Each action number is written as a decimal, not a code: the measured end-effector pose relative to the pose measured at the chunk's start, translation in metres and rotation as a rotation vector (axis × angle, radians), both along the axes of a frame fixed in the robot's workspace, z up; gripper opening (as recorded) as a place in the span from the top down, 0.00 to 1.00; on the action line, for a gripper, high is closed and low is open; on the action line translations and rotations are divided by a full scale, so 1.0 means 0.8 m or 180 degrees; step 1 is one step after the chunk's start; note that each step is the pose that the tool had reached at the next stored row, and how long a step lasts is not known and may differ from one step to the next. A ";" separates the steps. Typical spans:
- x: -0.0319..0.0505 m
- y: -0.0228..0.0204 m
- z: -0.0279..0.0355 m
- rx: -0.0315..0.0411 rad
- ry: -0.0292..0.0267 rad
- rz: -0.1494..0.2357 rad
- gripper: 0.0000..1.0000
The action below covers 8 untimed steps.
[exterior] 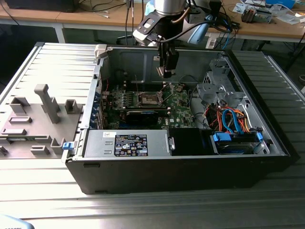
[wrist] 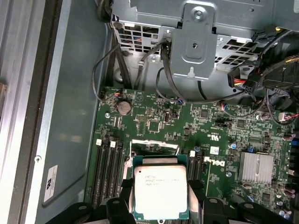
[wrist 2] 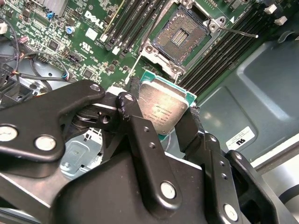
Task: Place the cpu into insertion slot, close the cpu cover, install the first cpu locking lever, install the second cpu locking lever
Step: 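Place the cpu into insertion slot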
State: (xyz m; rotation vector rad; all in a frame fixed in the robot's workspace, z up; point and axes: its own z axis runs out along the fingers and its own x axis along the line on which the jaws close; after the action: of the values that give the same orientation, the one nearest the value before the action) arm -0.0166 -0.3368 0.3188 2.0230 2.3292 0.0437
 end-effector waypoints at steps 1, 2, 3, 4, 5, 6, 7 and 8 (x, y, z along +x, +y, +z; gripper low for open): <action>0.000 0.0000 0.0000 0.0000 0.0000 -0.0008 0.45; 0.000 0.0000 0.0000 0.0000 0.0000 -0.0012 0.45; 0.000 0.0000 0.0000 0.0000 0.0000 -0.0016 0.45; 0.000 0.0000 0.0000 0.0000 0.0000 -0.0024 0.45; 0.000 0.0000 -0.0001 0.0000 0.0000 -0.0039 0.45; 0.000 0.0000 -0.0001 0.0000 0.0000 -0.0049 0.45; 0.000 0.0000 -0.0001 0.0000 0.0000 -0.0055 0.45; 0.000 0.0000 -0.0001 0.0000 0.0000 -0.0059 0.45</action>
State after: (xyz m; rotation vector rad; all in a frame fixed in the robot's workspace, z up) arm -0.0166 -0.3368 0.3187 2.0444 2.3101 0.0429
